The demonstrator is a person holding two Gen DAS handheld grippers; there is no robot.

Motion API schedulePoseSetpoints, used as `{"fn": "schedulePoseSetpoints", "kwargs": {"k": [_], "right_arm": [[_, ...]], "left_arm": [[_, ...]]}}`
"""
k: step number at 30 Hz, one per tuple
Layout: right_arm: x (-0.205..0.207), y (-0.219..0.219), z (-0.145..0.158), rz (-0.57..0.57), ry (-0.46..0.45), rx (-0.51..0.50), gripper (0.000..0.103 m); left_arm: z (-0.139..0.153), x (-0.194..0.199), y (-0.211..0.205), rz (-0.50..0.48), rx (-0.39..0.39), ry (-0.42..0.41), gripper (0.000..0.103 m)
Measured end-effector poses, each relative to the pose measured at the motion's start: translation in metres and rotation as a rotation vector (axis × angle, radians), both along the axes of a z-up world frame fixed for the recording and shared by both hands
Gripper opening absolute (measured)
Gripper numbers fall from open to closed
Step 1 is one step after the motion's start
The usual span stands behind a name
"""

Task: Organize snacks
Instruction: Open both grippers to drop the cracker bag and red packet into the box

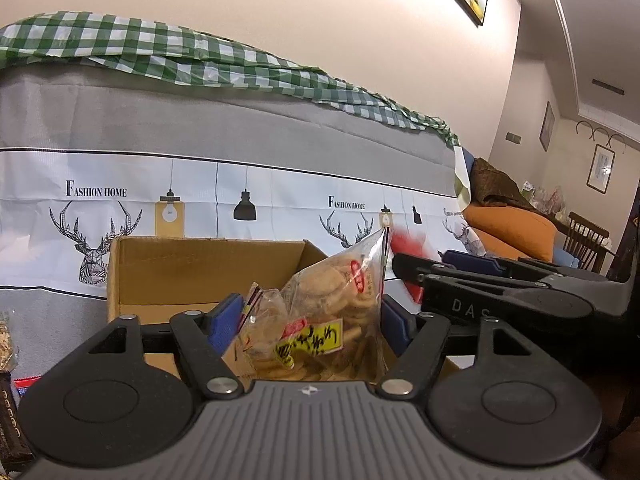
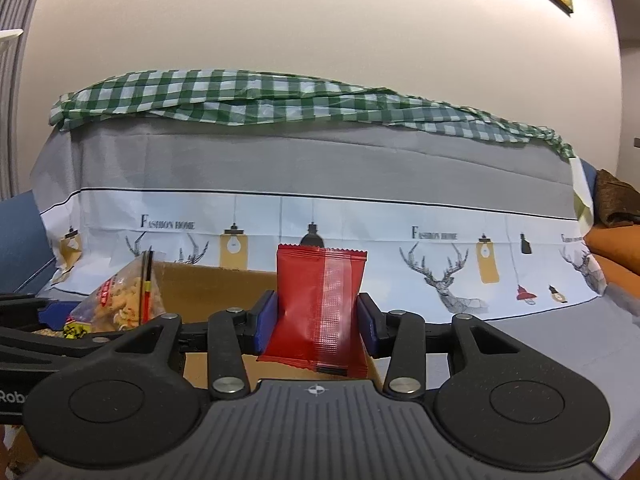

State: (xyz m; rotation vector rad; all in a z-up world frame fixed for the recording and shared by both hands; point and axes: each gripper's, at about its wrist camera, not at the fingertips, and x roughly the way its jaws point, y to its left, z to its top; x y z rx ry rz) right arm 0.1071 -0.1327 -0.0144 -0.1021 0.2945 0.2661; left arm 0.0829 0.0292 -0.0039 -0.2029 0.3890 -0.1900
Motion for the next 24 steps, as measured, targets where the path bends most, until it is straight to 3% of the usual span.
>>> {"fn": "schedulePoseSetpoints", "kwargs": {"k": [1,4,12,20,24], "right_arm": [[0.001,-0.001,0.0,-0.006,0.005,0.005,0.064],[0.004,-0.004,-0.001,-0.034,0.014,0.021,0.079],[0.003,0.0,0.0,-0.029,0.011,0.027,0.08],[-0.004,0.01,0.001,-0.009,0.012,0.041,0.077],[-0.01,0.017,0.002,0.018,0.016,0.064,0.066]], "left_arm": [[-0.001,0.001,0.001,0.003,-0.007,0.012,0.087],[-0.001,0.003,0.006,0.014,-0.034,0.028,0.09],[0.004,-0.008,0.022,0.057,-0.062,-0.016,0.088],[0.006,-0.022,0.044,0.034,-0.054,0.012,0.068],[0.008,-0.034,0.056,0.026,-0.03,0.03,0.061]]}}
